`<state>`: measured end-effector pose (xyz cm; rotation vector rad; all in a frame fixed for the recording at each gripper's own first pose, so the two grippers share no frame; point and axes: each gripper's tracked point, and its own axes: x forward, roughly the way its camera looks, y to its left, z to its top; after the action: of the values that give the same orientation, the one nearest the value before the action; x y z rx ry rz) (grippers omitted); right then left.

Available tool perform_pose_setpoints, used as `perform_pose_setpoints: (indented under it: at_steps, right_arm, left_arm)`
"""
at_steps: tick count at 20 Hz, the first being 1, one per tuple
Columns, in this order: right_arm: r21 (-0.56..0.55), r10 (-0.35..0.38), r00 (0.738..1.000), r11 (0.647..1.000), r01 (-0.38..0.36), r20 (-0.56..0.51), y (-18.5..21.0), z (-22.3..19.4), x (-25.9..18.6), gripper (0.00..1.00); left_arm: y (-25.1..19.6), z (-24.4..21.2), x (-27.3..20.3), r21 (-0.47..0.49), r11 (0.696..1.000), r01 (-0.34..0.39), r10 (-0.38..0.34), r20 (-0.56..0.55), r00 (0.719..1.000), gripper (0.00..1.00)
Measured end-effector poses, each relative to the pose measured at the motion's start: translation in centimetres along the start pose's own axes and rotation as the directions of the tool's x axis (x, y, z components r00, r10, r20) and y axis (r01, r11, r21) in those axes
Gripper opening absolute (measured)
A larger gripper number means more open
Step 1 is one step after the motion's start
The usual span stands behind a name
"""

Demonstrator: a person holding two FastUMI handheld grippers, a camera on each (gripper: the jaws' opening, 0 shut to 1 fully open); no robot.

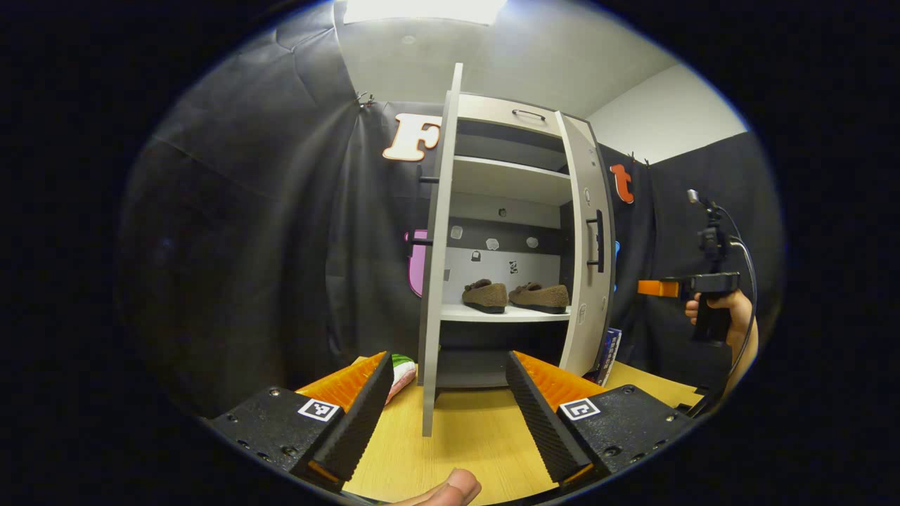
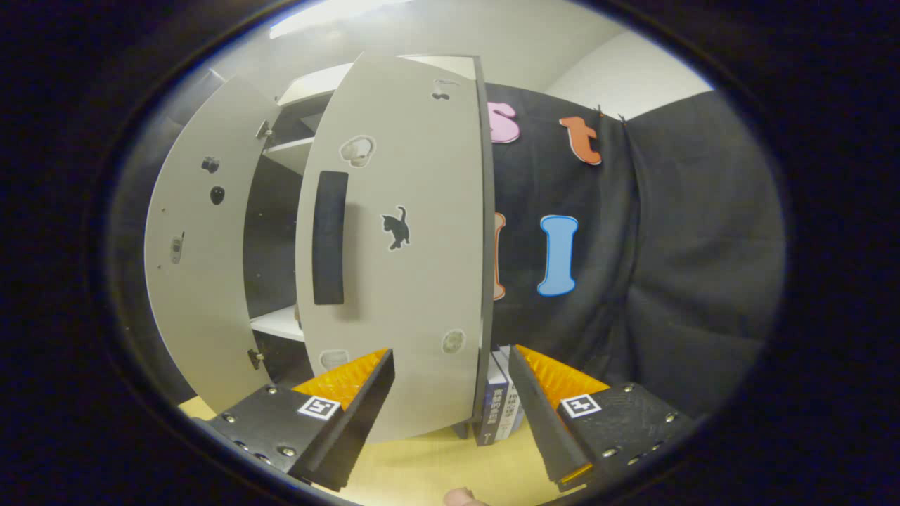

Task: Grab one shoe with the right hand and put it into the shoe cabinet, grab the other shoe with the left hand and put it into the shoe cabinet; then close the right door with the right hand and the left door with the left hand.

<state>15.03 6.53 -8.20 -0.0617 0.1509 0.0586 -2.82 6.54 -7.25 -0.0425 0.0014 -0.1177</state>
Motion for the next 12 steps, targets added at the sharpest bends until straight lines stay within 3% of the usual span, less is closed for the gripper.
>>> perform_pose_setpoints:
  at_steps: [3,12]
  right_arm:
    - [0.080,0.032,0.999,0.996,-0.034,0.025,0.8,-1.5,-3.6,0.98]
    - [0.040,0.113,0.990,0.992,-0.117,0.087,3.0,-3.5,-12.8,0.97]
  left_arm:
    - [2.4,2.5,0.7,0.042,0.999,-0.034,0.031,0.074,0.997,0.96]
    - [8.6,6.6,6.4,0.004,0.995,-0.102,0.101,0.081,0.992,0.98]
